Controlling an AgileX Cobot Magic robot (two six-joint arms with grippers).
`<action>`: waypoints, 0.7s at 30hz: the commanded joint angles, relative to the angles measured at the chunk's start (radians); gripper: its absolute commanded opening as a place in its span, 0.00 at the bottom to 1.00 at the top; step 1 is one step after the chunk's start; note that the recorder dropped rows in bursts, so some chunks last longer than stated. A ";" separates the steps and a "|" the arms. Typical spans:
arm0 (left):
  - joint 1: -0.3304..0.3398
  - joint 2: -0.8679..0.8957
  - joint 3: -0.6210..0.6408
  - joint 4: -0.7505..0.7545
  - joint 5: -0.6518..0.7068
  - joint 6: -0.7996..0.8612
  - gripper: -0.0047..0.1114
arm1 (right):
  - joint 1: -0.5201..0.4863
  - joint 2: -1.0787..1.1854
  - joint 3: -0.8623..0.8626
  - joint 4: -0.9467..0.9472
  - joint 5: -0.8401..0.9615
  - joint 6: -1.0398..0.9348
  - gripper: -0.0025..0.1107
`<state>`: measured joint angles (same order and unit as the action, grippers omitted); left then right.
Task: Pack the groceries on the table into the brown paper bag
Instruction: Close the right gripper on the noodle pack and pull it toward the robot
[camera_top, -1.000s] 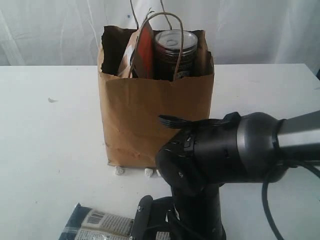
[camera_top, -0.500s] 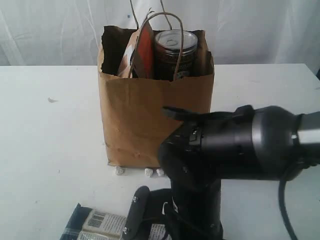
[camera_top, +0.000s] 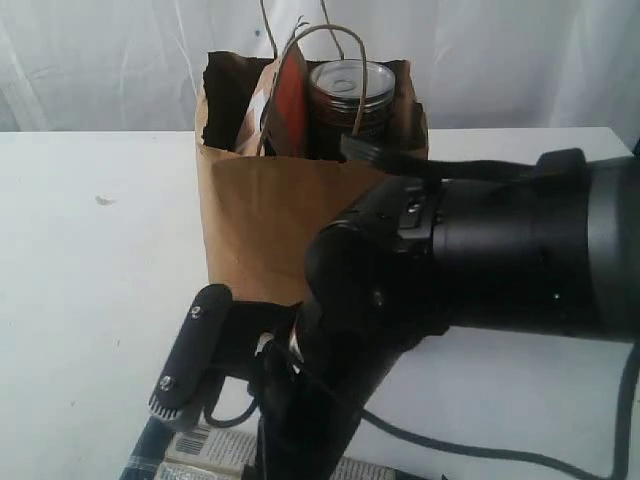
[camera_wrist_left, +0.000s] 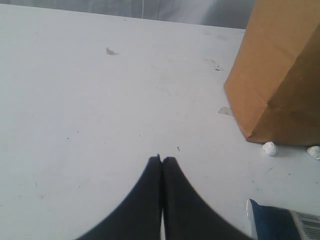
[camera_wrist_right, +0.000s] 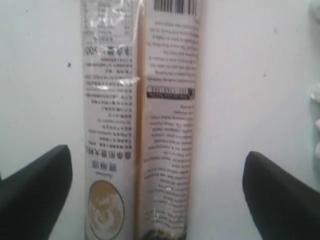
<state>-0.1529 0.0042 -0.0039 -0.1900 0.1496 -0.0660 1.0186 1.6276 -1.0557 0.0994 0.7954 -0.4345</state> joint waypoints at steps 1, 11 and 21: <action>0.001 -0.004 0.004 -0.006 -0.001 -0.004 0.04 | 0.053 0.010 -0.007 -0.005 -0.097 -0.017 0.78; 0.001 -0.004 0.004 -0.006 -0.001 -0.004 0.04 | 0.087 0.173 -0.127 0.000 -0.141 -0.016 0.78; 0.001 -0.004 0.004 -0.006 -0.001 -0.004 0.04 | 0.091 0.263 -0.205 -0.003 -0.122 -0.012 0.82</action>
<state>-0.1529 0.0042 -0.0039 -0.1900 0.1496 -0.0660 1.1057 1.8829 -1.2469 0.0994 0.6688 -0.4399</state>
